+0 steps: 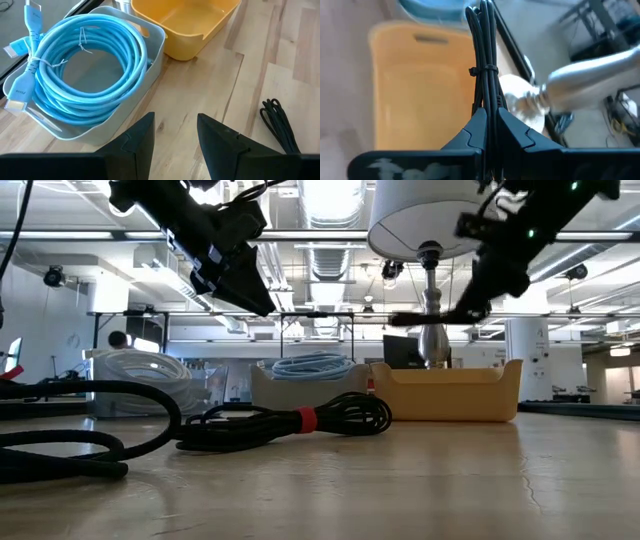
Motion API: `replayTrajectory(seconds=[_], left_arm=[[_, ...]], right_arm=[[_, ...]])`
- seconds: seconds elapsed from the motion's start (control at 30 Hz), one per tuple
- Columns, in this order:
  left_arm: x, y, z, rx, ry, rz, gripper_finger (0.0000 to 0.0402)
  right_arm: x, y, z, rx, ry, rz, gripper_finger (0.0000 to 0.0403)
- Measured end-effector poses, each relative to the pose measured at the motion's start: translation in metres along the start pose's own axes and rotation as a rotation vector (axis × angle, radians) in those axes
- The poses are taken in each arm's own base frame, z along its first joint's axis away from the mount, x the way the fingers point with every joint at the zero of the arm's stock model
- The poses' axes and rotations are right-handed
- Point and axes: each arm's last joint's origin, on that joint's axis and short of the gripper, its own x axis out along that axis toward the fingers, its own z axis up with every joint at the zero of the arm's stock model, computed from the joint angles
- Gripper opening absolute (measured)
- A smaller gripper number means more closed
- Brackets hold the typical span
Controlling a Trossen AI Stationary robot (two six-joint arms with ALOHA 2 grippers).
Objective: Pick & Place USB Port
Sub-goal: Put the bottom right black USB cable into the yellow bin
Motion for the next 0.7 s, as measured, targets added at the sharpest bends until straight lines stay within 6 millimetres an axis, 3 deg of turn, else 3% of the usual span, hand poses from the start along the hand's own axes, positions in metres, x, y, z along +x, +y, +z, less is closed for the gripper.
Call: replayTrajectory(seconds=[0.23, 0.4, 0.7], left_arm=[[0.000, 0.000, 0.000, 0.001, 0.000, 0.001, 0.0151], [0.000, 0.000, 0.000, 0.001, -0.001, 0.002, 0.0151], [0.000, 0.001, 0.000, -0.001, -0.006, 0.018, 0.0151]], right_arm=[[0.032, 0.009, -0.024, -0.015, 0.106, 0.020, 0.0024], [0.045, 0.017, -0.029, -0.046, 0.137, 0.025, 0.0030], [0.067, 0.031, -0.031, -0.107, 0.219, 0.028, 0.0075]])
